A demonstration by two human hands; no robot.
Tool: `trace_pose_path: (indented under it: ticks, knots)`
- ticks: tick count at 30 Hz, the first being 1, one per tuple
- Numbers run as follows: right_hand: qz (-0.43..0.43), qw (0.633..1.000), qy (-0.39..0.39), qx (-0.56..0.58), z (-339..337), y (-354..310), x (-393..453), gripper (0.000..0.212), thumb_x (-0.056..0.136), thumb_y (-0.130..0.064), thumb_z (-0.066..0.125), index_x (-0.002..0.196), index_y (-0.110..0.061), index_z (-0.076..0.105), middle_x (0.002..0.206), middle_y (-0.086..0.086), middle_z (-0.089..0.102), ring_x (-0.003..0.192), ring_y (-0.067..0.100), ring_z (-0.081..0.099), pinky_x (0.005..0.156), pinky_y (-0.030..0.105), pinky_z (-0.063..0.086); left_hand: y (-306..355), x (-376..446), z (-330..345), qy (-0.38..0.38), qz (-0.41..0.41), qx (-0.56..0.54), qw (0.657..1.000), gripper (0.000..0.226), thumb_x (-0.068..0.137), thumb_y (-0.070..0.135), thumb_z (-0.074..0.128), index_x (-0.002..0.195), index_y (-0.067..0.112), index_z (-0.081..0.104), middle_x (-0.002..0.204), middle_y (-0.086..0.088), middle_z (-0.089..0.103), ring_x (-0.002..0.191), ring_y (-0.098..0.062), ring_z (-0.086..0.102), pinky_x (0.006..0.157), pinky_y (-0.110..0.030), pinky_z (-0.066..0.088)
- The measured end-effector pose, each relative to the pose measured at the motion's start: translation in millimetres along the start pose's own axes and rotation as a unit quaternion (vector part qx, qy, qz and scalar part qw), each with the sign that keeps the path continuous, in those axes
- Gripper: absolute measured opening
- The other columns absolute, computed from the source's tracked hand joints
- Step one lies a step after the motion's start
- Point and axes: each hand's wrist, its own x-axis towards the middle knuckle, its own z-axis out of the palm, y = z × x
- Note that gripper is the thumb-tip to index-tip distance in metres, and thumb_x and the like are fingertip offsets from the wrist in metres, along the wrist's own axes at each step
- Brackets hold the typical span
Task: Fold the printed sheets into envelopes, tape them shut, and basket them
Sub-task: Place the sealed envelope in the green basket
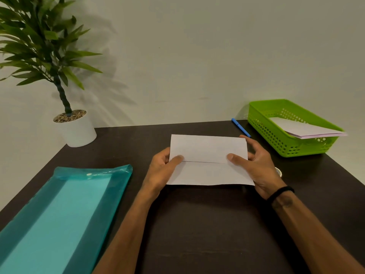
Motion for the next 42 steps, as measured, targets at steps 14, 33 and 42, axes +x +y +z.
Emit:
trace_pose_path:
  ticks: [14,33,42]
  knots:
    - [0.029,0.999,0.007,0.014,2,-2,2,0.031,0.094,-0.002,0.070,0.116,-0.023,0.063,0.099,-0.002,0.081,0.088,0.020,0.078,0.063,0.035,0.064,1,0,-11,0.028,-0.046,-0.136,0.989,0.018,0.099,0.020,0.065,0.115,0.020,0.074,0.108,-0.003,0.078,0.098,-0.024,0.073,0.076,-0.039,0.062]
    - [0.078,0.972,0.002,0.222,1,-8,5,0.042,0.107,-0.036,0.045,0.098,-0.002,0.068,0.097,0.020,0.074,0.086,0.029,0.075,0.084,0.048,0.060,4,1,-11,0.054,-0.069,-0.268,0.959,0.056,0.105,0.050,0.040,0.117,0.005,0.071,0.103,-0.011,0.077,0.090,-0.027,0.071,0.074,-0.038,0.055]
    - [0.008,1.000,0.009,0.026,4,1,2,0.015,0.090,-0.016,0.078,0.097,-0.002,0.078,0.100,0.002,0.081,0.110,0.020,0.073,0.099,0.046,0.058,6,0,-10,0.029,-0.049,-0.230,0.971,0.060,0.096,0.063,0.049,0.124,0.015,0.071,0.111,-0.006,0.077,0.108,-0.024,0.071,0.084,-0.041,0.059]
